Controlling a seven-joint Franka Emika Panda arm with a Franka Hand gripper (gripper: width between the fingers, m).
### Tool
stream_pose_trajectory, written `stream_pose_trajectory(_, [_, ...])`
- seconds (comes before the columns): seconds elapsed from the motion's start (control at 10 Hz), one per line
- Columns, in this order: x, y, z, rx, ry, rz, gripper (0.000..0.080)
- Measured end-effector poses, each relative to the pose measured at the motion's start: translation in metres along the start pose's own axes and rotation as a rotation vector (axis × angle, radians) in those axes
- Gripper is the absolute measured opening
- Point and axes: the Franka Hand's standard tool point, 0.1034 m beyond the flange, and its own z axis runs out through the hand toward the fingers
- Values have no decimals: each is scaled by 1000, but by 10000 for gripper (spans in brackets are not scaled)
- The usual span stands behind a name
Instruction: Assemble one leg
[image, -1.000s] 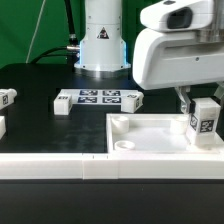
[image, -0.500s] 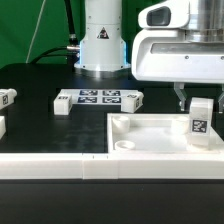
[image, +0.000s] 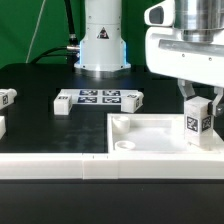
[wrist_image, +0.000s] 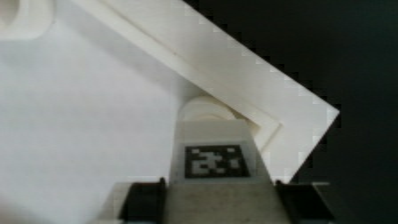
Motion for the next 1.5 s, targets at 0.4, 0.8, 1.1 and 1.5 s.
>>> stream_pose_trajectory(0.4, [-1, 0, 0, 0, -1, 138, 291])
stream_pose_trajectory(0.8, [-5, -1, 2, -5, -2, -139, 637])
stream_pose_trajectory(1.1, [-7, -1, 4, -7, -5, -460, 646])
stream_pose_trajectory(1.5, [-9, -2, 4, -16, -8, -878, 649])
